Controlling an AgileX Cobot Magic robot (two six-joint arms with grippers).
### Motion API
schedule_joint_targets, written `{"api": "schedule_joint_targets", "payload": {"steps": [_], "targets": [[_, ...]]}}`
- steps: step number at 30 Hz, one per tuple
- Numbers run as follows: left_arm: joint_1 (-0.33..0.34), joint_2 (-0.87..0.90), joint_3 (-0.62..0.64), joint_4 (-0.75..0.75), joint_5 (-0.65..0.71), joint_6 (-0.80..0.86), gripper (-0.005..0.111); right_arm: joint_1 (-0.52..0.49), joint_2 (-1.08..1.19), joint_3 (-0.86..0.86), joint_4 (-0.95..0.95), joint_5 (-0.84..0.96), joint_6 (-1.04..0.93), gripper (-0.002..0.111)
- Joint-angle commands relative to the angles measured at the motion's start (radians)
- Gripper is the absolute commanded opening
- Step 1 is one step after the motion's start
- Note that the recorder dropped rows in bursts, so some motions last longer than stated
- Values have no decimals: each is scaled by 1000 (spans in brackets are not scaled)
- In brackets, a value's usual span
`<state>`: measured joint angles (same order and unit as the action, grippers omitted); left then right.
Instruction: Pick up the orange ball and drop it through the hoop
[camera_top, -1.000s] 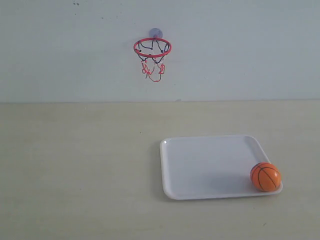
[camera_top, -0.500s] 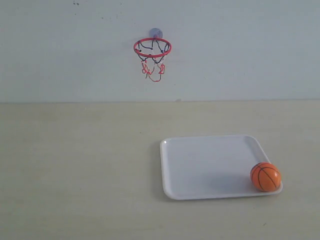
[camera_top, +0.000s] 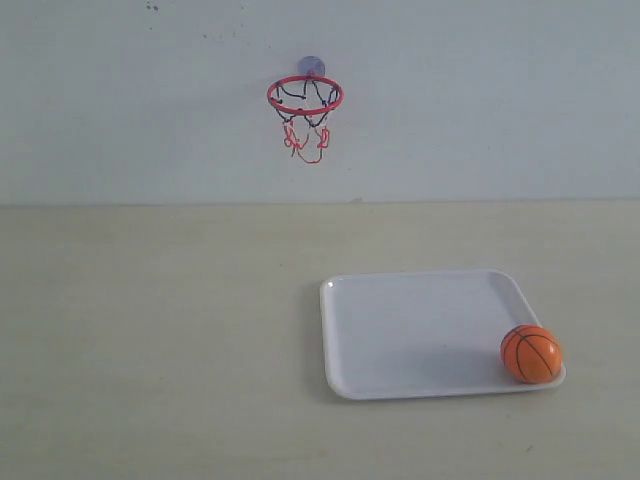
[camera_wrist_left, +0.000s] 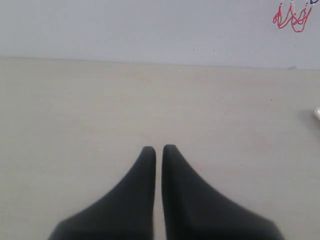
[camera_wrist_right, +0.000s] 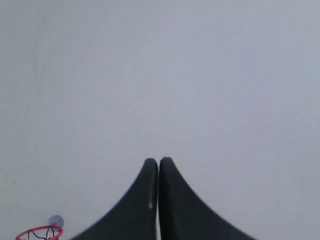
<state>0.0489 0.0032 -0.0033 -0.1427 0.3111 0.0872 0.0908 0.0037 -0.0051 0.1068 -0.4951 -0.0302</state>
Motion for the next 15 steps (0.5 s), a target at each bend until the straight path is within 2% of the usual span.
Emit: {"api": "schedule_joint_targets", "payload": {"steps": [1, 5, 8, 10, 15], "targets": [[3, -3, 3, -6, -6, -8, 4, 3, 14, -117, -5, 290, -61, 0], [3, -3, 3, -6, -6, -8, 4, 0, 183, -292, -5, 684, -62, 0], [3, -3, 3, -6, -6, -8, 4, 0, 340, -391, -8, 906, -67, 0], [3, -3, 3, -6, -6, -8, 4, 0, 427, -422, -8, 939, -67, 0], [3, -3, 3, -6, -6, -8, 4, 0, 575, -431, -4, 865, -62, 0]]}}
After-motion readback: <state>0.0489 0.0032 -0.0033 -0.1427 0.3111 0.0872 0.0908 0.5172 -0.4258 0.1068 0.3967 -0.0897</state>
